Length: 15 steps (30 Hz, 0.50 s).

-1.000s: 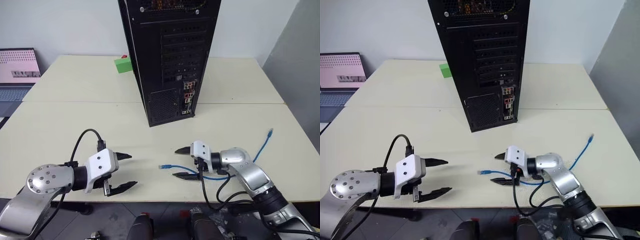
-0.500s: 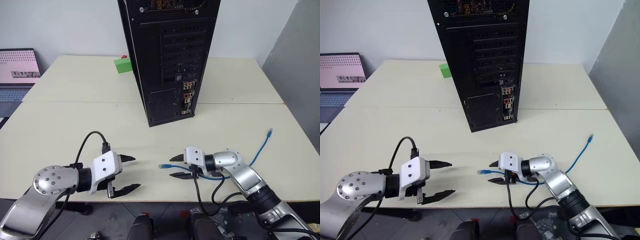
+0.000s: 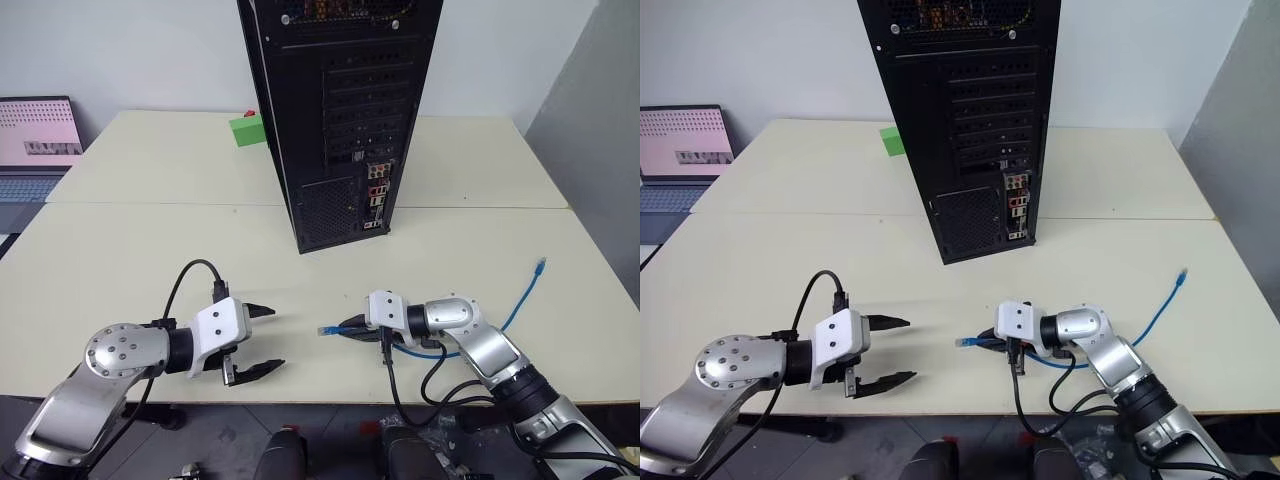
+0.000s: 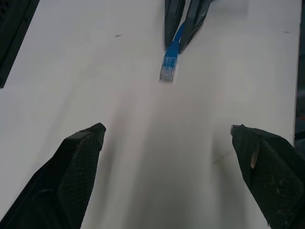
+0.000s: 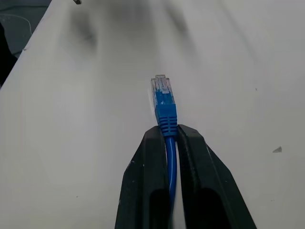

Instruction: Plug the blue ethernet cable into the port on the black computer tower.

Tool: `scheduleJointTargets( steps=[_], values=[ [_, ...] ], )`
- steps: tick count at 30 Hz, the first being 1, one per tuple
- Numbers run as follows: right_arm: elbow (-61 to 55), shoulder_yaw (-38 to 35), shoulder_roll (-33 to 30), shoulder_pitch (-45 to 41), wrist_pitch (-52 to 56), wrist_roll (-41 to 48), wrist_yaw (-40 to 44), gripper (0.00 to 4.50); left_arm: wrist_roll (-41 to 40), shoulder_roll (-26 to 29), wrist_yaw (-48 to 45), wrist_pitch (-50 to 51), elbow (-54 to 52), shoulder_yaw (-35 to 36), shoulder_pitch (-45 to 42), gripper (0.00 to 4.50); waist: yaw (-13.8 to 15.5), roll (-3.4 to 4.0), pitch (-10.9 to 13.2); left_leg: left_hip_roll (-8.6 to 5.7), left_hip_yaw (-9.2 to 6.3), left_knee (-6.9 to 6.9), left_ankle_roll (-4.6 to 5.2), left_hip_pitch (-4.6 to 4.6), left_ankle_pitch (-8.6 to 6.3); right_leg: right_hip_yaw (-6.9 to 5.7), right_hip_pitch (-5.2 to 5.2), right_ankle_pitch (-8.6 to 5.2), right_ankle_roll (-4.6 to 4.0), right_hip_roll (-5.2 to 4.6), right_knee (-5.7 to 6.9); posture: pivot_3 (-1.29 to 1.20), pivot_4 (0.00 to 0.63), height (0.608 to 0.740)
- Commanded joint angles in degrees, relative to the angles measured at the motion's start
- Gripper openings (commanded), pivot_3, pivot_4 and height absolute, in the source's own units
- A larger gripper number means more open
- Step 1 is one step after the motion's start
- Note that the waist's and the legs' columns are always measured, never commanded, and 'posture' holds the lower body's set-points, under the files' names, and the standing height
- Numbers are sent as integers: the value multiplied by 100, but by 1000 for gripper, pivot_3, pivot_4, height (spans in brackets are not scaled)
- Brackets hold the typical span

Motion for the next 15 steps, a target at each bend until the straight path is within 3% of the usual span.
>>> scheduleJointTargets(
  steps=[1, 15],
  values=[
    [-418, -109, 42, -145, 246, 204, 109, 54, 58, -261, 11, -87, 285, -297, -464, 4500, 0, 0, 0, 0, -1, 0, 0, 0, 0, -2, 0, 0, 0, 0, 1, 0, 150, 740],
    [-394, -88, 111, -238, 308, 129, 40, 36, 202, -883, -309, -357, 1211, -1009, -1396, 4500, -6, 0, 0, -1, -4, 2, 0, -1, 0, -4, -1, 1, 1, 2, 5, 0, 150, 740]
  ],
)
